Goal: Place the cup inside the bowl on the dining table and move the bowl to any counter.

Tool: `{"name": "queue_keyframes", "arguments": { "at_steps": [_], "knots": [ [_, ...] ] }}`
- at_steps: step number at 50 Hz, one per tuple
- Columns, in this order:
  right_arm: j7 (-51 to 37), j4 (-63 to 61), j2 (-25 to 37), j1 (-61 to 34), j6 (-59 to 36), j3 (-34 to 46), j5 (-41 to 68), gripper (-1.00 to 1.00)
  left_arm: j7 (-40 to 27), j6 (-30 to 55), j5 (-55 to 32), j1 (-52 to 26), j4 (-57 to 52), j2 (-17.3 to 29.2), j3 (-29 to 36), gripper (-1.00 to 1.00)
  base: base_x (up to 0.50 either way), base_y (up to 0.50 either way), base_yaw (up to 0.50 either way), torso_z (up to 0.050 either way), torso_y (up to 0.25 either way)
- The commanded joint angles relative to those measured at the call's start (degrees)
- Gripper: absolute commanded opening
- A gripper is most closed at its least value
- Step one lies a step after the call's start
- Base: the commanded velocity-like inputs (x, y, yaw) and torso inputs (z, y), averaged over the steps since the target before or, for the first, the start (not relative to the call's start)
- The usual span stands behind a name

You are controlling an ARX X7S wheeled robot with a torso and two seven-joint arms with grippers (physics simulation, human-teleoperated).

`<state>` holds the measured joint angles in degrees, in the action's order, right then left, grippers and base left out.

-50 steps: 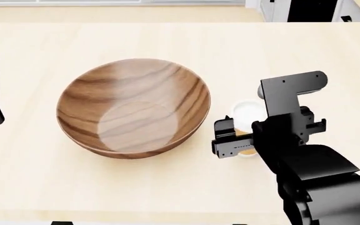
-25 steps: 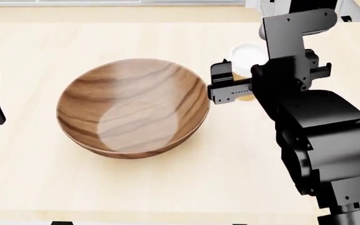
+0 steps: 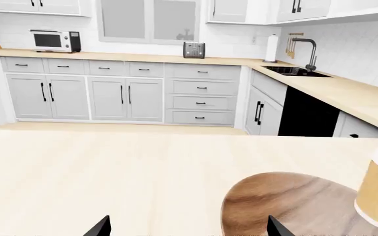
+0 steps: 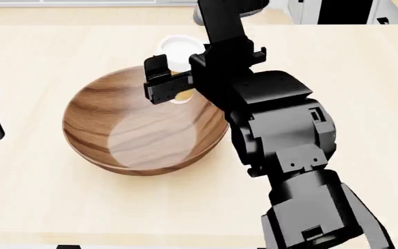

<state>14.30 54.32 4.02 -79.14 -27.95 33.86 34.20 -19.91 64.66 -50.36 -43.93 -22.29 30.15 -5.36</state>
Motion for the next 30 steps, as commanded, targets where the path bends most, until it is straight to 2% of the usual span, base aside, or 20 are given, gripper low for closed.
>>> {"name": "queue_keyframes", "arguments": {
  "at_steps": [1, 7, 12, 19, 28, 29, 30],
  "knots": [
    [3.0, 11.5, -4.0, -1.7, 7.7, 20.6, 17.9, -1.00, 0.5, -0.1, -1.0, 1.2, -0.4, 1.1, -1.3, 1.00, 0.00, 0.00, 0.00, 0.000, 0.000],
    [2.7, 12.5, -4.0, -2.0, 10.2, 34.7, 30.9, -1.00, 0.8, -0.3, -1.3, 1.8, -0.4, 1.5, -1.7, 1.00, 0.00, 0.00, 0.00, 0.000, 0.000],
    [2.2, 13.5, -4.0, -2.6, 11.7, 42.0, 38.4, -1.00, 0.8, 0.0, -1.9, 2.2, -0.7, 1.9, -2.3, 1.00, 0.00, 0.00, 0.00, 0.000, 0.000],
    [1.4, 13.9, -4.0, -3.5, 13.3, 48.1, 44.5, -1.00, 0.7, 0.4, -2.6, 2.4, -1.1, 2.3, -2.8, 1.00, 0.00, 0.00, 0.00, 0.000, 0.000],
    [1.1, 14.3, -4.0, -4.2, 14.9, 51.2, 47.9, -1.00, 0.7, 0.4, -3.0, 2.5, -1.1, 2.5, -2.9, 1.00, 0.00, 0.00, 0.00, 0.000, 0.000],
    [1.1, 14.3, -4.0, -4.3, 14.9, 51.4, 48.2, 1.00, 0.7, 0.4, -3.0, 2.5, -1.1, 2.6, -2.9, 1.00, 0.00, 0.00, 0.00, 0.000, 0.000],
    [1.0, 14.3, -4.0, -4.4, 15.0, 51.6, 48.4, 1.00, 0.7, 0.3, -3.0, 2.5, -1.1, 2.6, -2.9, 1.00, 0.00, 0.00, 0.00, 0.000, 0.000]
  ]
}}
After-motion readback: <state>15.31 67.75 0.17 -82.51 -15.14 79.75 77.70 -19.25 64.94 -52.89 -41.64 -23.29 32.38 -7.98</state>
